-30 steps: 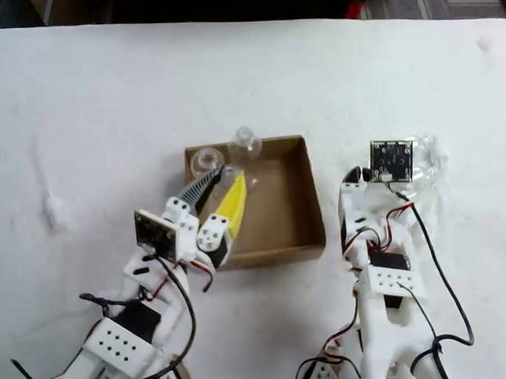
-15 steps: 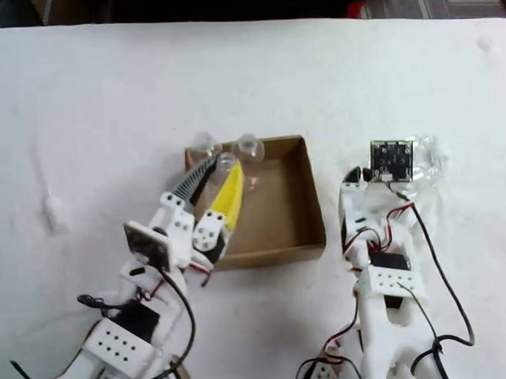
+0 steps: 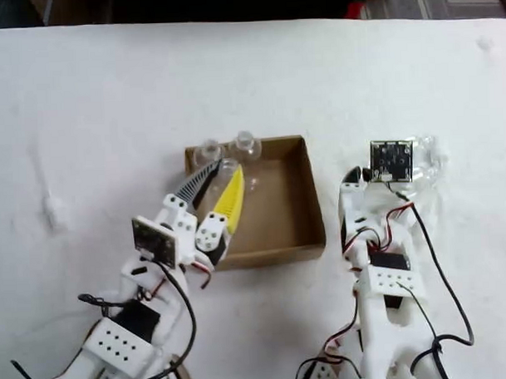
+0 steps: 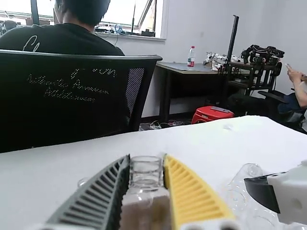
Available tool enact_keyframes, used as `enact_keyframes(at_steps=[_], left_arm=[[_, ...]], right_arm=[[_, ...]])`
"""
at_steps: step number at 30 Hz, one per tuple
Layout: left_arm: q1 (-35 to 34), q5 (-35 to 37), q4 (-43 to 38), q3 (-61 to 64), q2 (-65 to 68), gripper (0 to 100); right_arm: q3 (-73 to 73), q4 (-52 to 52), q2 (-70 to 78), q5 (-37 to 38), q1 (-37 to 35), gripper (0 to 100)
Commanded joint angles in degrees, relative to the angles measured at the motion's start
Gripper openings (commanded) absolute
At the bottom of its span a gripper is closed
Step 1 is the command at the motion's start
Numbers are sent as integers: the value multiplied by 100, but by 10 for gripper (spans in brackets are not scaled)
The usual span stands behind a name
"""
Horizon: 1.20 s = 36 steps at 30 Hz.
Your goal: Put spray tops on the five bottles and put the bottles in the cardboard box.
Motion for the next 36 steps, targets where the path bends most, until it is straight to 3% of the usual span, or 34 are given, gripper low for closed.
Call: enact_keyframes(at_steps=[1, 10, 17, 21, 27, 32, 36], left_arm=[[154, 62, 18, -18, 48, 21], [136, 176, -9, -26, 22, 21], [136, 176, -35, -26, 13, 21], [127, 176, -185, -26, 13, 21], [4, 176, -229, -26, 13, 21], [-558, 475, -985, -26, 13, 21], [-637, 993, -1037, -18, 13, 21]], right_arm=[[-62, -136, -66, 62, -48, 22], [-123, -31, -356, 62, -4, 17], [-193, 1938, -2545, 53, -312, 16], [-343, 3574, -4180, 132, -1059, 16], [-316, 5200, -5807, 1925, -2818, 16], [-571, 5798, -6018, 1987, -3503, 16], [-958, 6105, -5745, 1714, -4435, 16]])
